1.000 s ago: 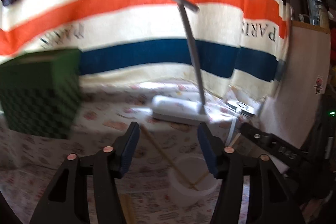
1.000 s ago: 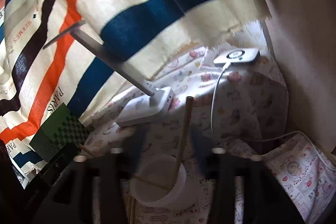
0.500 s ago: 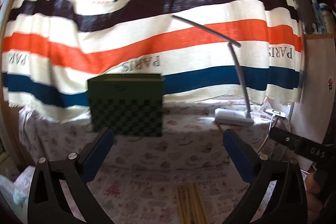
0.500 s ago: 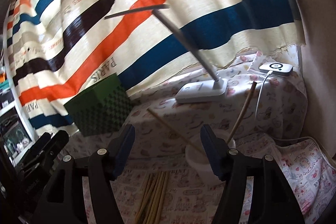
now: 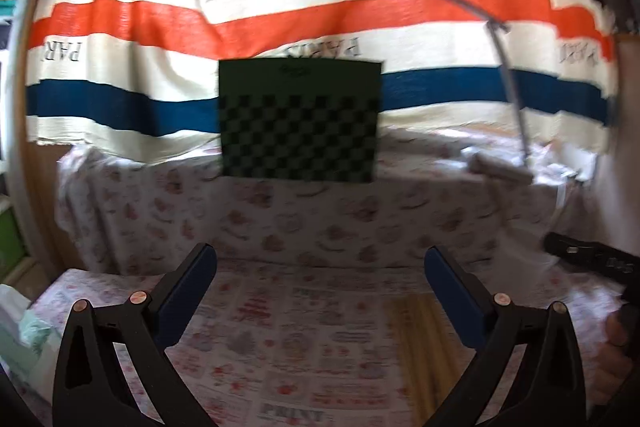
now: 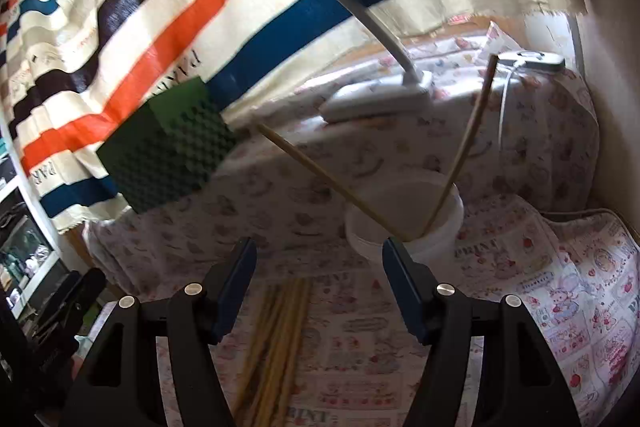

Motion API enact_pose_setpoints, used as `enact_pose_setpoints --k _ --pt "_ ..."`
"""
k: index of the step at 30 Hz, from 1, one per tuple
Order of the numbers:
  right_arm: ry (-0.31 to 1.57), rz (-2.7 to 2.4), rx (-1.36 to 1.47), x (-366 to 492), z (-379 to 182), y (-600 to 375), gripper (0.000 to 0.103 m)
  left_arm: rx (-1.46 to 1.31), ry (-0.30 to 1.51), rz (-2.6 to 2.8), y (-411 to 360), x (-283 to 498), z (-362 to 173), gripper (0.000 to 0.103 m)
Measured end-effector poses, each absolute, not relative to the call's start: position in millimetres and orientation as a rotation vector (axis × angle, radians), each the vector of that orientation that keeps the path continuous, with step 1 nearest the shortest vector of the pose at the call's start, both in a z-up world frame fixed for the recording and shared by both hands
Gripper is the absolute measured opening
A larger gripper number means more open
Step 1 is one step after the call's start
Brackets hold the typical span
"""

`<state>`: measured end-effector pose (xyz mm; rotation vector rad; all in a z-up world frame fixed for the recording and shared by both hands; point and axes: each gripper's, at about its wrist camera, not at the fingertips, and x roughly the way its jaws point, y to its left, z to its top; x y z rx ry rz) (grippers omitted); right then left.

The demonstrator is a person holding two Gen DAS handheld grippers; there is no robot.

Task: Organize utensils
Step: 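Move both open tools back over the bamboo stick pile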

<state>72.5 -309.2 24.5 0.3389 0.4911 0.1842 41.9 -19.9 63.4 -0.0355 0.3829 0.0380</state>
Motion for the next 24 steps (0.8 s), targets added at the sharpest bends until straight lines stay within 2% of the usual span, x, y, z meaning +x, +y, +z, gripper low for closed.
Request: enact_pose_setpoints --k 10,14,24 --pt "0.546 0.192 0.244 78.8 7.1 -291.2 0.068 -0.062 0.49 0.098 -7.6 61.8 44.3 0.103" --pt "0.542 0.17 0.23 77.9 3.6 -286.6 0.075 -0.091 0.543 0.108 -1.4 68.7 39.2 0.103" --pt "0.585 0.177 0.242 85.1 -1.8 -287.7 0.076 -0.123 0.663 0.115 2.8 83.6 20.2 0.103"
